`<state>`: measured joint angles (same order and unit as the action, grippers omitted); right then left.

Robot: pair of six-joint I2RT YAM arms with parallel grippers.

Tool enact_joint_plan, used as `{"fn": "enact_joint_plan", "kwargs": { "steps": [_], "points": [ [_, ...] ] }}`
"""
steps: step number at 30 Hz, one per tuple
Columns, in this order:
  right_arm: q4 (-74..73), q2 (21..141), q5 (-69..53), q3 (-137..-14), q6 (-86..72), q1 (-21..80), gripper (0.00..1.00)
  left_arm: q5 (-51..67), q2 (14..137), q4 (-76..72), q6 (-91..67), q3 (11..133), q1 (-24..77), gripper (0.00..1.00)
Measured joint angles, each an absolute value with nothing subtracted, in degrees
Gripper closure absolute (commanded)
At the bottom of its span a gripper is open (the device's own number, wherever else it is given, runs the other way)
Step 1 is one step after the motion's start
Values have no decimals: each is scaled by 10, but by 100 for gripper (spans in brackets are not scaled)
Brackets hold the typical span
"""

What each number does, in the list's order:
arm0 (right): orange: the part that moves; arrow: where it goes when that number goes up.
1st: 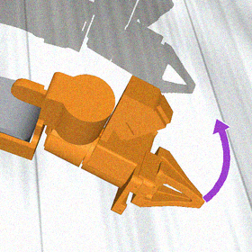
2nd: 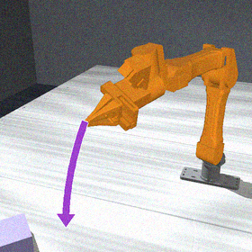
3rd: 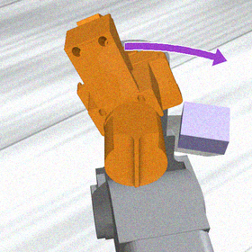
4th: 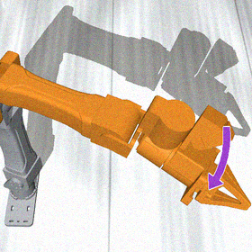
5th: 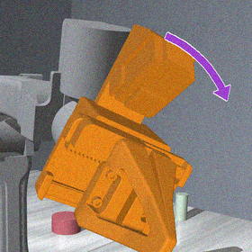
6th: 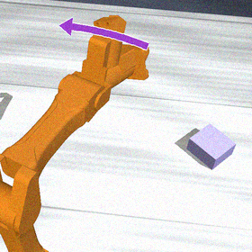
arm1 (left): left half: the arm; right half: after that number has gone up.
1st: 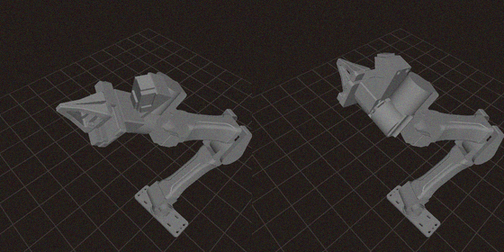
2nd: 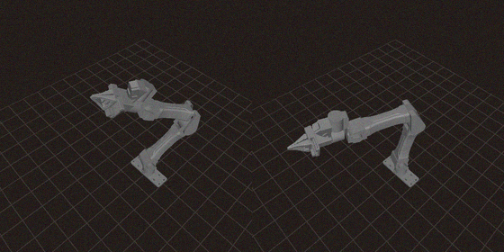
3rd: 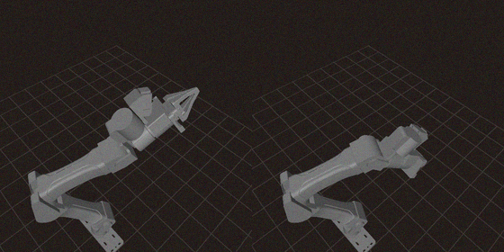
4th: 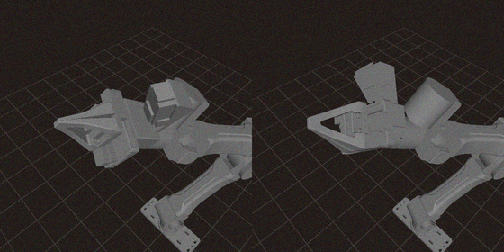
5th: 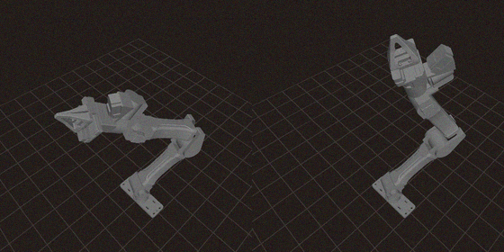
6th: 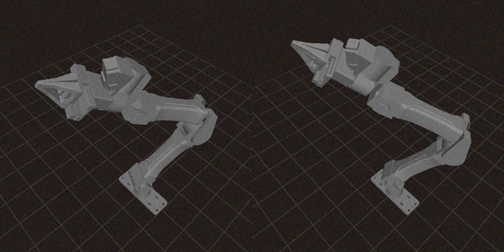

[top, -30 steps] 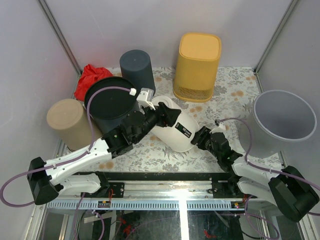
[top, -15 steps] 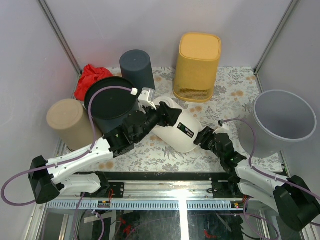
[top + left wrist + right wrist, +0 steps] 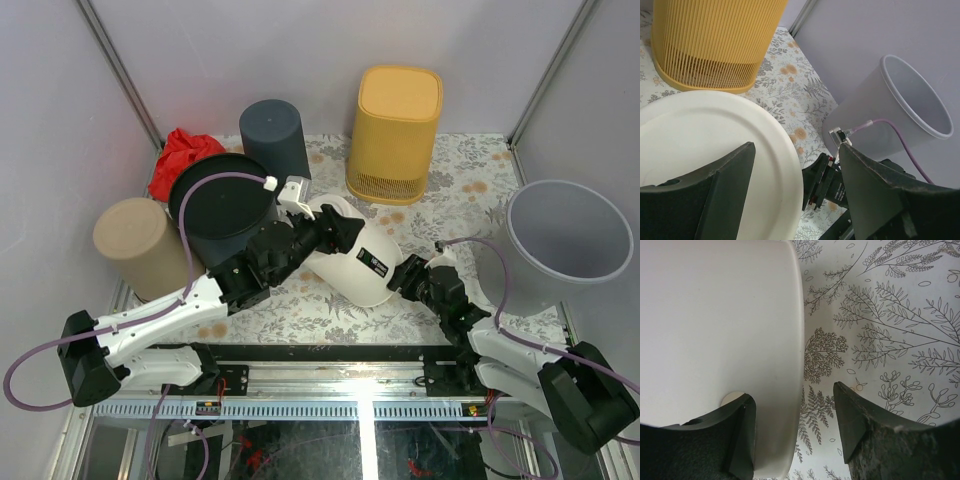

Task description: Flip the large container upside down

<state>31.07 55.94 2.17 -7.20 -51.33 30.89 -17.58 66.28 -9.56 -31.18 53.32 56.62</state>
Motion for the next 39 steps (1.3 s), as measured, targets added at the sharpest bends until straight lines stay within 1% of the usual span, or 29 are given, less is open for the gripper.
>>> {"fn": "enact_joint_plan", "kwargs": {
  "steps": [6, 14, 18, 30, 39],
  "points": [
    [308, 555, 14, -72, -514, 299, 36, -180, 673, -99, -311, 537, 566, 33],
    [272, 467, 15, -48, -513, 293, 34, -189, 682, -103, -310, 542, 566, 33],
    [263, 442, 15, -38, -511, 291, 33, -193, 685, -103, -310, 543, 566, 33],
    [288, 459, 4, -28, -510, 288, 33, -195, 693, -103, -309, 547, 566, 33],
    [297, 416, 4, -3, -507, 282, 31, -200, 696, -102, -307, 549, 566, 33]
  ]
}}
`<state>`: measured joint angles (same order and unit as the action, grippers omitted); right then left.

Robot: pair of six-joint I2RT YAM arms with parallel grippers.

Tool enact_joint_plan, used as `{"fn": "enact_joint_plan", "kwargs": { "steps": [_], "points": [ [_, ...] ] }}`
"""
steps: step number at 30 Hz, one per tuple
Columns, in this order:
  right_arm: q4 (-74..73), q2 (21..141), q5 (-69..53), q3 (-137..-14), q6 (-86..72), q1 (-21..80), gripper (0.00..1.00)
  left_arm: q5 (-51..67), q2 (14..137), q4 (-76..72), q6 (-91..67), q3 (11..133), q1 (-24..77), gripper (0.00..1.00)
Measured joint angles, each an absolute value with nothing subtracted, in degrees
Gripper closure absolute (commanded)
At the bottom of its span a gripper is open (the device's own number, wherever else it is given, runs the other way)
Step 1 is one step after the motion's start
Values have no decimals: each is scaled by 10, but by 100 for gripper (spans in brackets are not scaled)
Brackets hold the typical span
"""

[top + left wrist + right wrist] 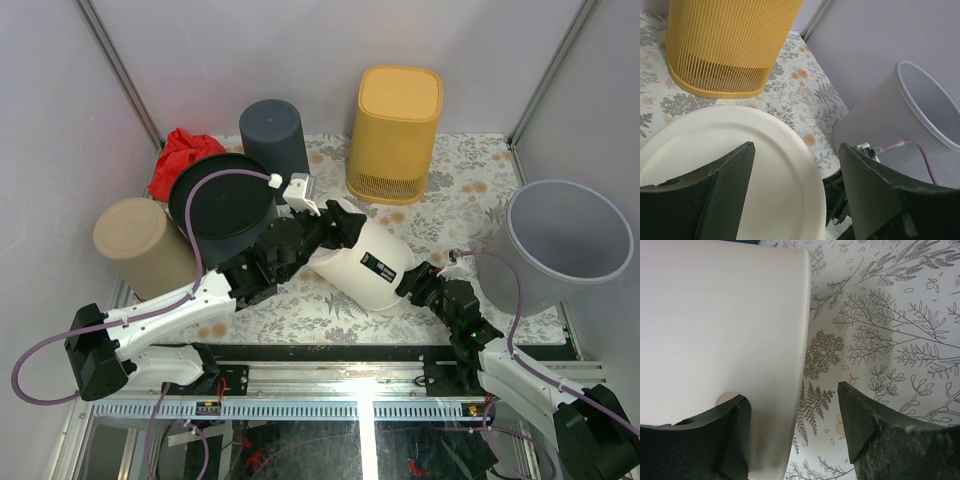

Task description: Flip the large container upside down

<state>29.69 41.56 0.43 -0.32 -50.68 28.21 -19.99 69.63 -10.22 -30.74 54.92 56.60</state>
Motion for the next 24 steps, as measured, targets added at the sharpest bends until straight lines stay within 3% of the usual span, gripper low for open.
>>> {"fn": "enact_joint_plan", "kwargs": {
  "steps": [24],
  "points": [
    [318, 413, -2, -3, -504, 277, 31, -221, 700, -98, -298, 550, 561, 33]
  ]
}}
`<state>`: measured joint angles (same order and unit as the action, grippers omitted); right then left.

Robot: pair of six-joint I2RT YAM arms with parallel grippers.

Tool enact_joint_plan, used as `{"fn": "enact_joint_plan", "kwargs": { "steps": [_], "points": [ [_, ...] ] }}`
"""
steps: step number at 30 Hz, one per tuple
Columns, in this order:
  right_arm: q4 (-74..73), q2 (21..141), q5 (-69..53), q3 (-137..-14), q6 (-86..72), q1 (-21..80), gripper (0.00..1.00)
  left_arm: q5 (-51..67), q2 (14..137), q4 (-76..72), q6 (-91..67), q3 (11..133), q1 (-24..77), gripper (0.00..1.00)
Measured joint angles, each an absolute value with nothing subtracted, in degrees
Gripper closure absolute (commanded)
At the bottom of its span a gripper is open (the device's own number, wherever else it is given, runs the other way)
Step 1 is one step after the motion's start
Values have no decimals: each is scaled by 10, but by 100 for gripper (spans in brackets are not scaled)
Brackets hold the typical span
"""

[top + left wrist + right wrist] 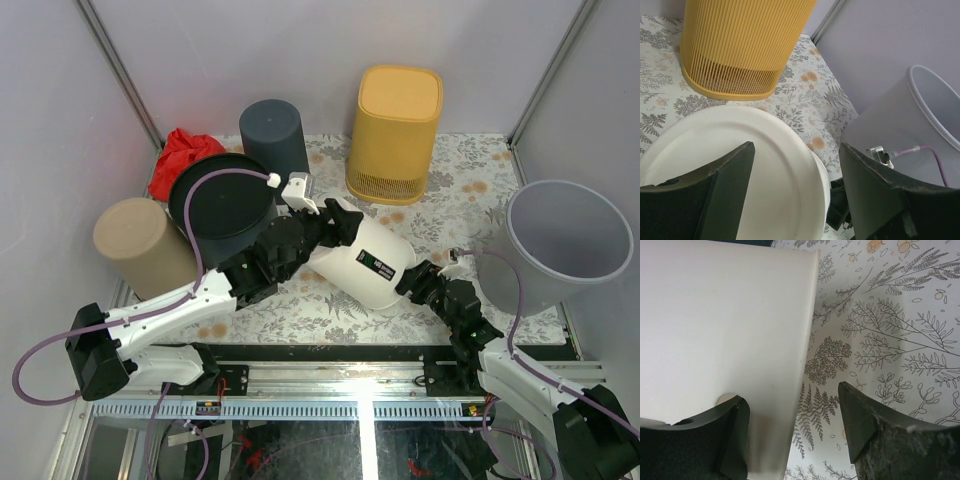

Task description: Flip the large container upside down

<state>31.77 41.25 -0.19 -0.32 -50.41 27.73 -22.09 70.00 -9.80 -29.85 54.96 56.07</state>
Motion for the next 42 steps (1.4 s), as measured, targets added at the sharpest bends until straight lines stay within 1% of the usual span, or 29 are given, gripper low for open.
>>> {"fn": "enact_joint_plan", "kwargs": {
  "steps": [7, 11, 22, 34, 38, 42],
  "points": [
    [311, 375, -3, -3, -498, 277, 29, -230, 701, -91, -296, 550, 553, 33],
    [291, 355, -1, -3, -490, 277, 29, -232, 708, -89, -296, 550, 550, 33],
    [350, 449, -11, -3, -496, 277, 30, -223, 711, -89, -297, 551, 550, 33],
    [390, 515, -12, -3, -500, 276, 30, -218, 732, -54, -297, 600, 566, 33],
    [384, 497, -11, -3, -502, 274, 30, -224, 735, -50, -297, 604, 566, 33],
    [353, 435, -6, -3, -502, 273, 29, -244, 737, -39, -293, 611, 565, 33]
  ]
}}
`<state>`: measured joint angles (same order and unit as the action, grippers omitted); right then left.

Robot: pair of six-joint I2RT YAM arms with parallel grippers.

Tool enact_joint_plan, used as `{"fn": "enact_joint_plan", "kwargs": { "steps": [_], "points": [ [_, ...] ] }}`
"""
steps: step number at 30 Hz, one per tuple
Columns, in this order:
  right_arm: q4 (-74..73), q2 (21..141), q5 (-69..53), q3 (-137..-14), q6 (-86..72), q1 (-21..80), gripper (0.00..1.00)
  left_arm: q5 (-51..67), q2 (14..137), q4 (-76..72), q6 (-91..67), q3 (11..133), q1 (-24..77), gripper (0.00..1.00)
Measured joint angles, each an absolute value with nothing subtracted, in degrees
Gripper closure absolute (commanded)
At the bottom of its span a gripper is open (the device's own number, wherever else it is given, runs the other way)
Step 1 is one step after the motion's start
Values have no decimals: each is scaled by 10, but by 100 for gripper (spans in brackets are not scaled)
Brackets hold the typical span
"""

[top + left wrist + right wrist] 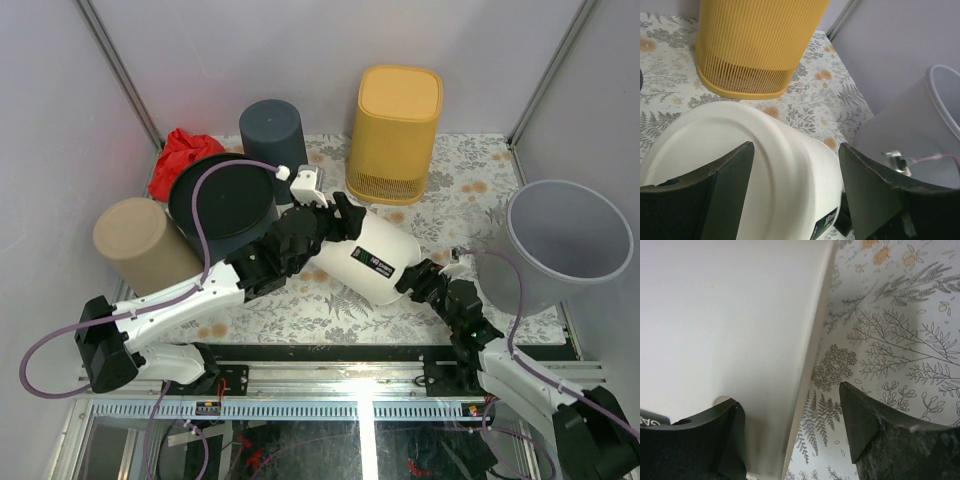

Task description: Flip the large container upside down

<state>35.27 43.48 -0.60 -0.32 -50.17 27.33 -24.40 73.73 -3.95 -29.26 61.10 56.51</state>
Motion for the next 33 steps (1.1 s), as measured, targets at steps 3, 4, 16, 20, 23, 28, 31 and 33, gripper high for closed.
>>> {"fn": "enact_joint_plan", "kwargs": {
  "steps": [3, 4, 16, 20, 23, 28, 31, 33],
  "points": [
    [316, 373, -2, -3, -499, 273, 29, -258, 745, -31, -287, 615, 563, 33],
    [300, 349, -2, -3, -496, 273, 29, -261, 747, -28, -286, 616, 562, 33],
    [266, 365, -7, -3, -488, 273, 31, -261, 768, -17, -285, 619, 559, 34],
    [309, 414, -14, -3, -491, 273, 35, -259, 768, -17, -285, 619, 559, 34],
    [316, 420, -16, -3, -491, 273, 38, -258, 767, -18, -286, 619, 559, 34],
    [293, 402, -14, -4, -486, 273, 43, -250, 762, -33, -289, 608, 559, 34],
    [252, 393, -8, -17, -477, 274, 47, -245, 760, -45, -291, 597, 561, 34],
    [216, 392, -5, -35, -467, 274, 48, -244, 755, -52, -293, 588, 562, 34]
  ]
}}
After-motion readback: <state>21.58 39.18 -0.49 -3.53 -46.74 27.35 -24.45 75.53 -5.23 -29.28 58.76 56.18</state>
